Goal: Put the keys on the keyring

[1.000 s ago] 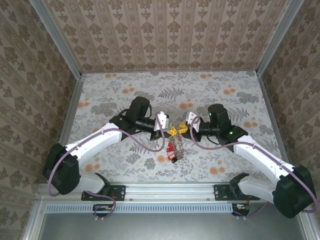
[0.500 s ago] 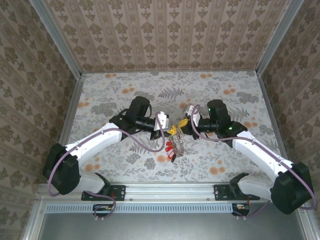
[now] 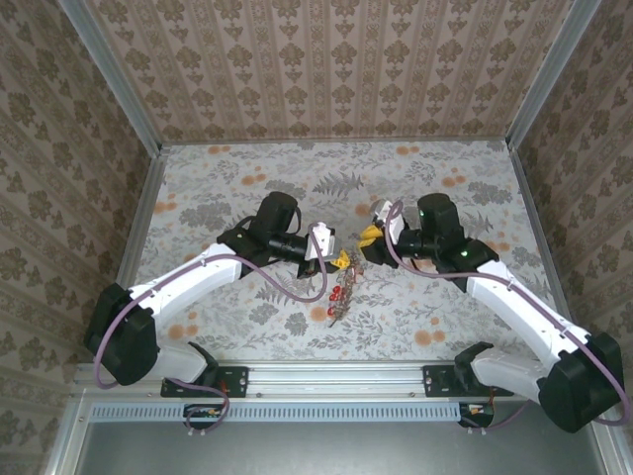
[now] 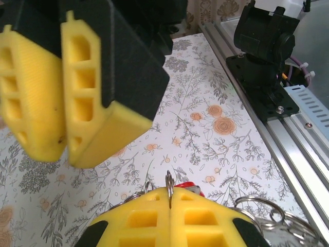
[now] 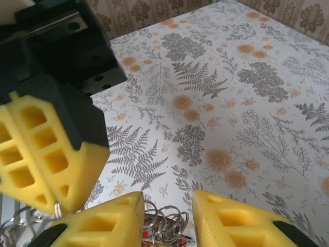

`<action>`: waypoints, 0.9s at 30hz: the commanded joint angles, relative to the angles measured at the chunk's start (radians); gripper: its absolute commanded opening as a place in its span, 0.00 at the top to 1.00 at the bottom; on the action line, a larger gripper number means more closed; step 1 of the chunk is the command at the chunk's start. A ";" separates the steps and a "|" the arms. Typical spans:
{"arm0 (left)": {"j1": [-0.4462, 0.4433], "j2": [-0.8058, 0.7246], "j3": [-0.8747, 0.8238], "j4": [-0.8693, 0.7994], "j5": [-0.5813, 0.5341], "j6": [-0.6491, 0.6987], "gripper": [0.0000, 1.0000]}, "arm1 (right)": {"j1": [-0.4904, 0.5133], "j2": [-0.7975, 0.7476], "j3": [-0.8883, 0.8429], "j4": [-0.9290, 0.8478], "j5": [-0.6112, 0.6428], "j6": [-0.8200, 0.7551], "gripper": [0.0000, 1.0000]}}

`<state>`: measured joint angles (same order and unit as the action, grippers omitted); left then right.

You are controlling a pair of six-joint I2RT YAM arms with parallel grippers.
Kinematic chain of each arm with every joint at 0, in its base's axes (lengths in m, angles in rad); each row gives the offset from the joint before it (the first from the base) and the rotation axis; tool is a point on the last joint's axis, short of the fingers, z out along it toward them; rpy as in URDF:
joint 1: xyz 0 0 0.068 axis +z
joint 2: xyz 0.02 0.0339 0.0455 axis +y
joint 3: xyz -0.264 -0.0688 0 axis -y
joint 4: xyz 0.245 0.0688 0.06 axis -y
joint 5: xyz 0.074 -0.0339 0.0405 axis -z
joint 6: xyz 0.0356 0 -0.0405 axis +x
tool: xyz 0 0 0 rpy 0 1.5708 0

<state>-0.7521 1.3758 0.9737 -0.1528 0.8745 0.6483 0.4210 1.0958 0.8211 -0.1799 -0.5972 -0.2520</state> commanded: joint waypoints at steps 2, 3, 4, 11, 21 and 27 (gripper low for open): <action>-0.002 -0.017 0.014 0.051 0.021 -0.004 1.00 | -0.005 -0.083 -0.082 0.056 -0.032 -0.123 0.68; -0.001 -0.017 0.012 0.054 0.024 -0.008 1.00 | -0.005 -0.107 -0.109 0.071 -0.062 -0.178 0.68; -0.001 -0.017 0.012 0.056 0.026 -0.010 1.00 | -0.005 -0.125 -0.134 0.086 -0.088 -0.219 0.67; -0.001 -0.015 0.005 0.083 0.031 -0.027 1.00 | -0.005 -0.121 -0.154 0.132 -0.188 -0.226 0.64; -0.001 -0.011 0.001 0.123 0.036 -0.055 1.00 | 0.007 -0.047 -0.143 0.226 -0.240 -0.173 0.70; -0.001 -0.009 -0.003 0.127 0.040 -0.061 1.00 | 0.010 -0.022 -0.146 0.260 -0.231 -0.165 0.79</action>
<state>-0.7521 1.3758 0.9733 -0.0753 0.8745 0.6025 0.4236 1.0626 0.6567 0.0338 -0.7982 -0.4271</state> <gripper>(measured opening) 0.042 0.222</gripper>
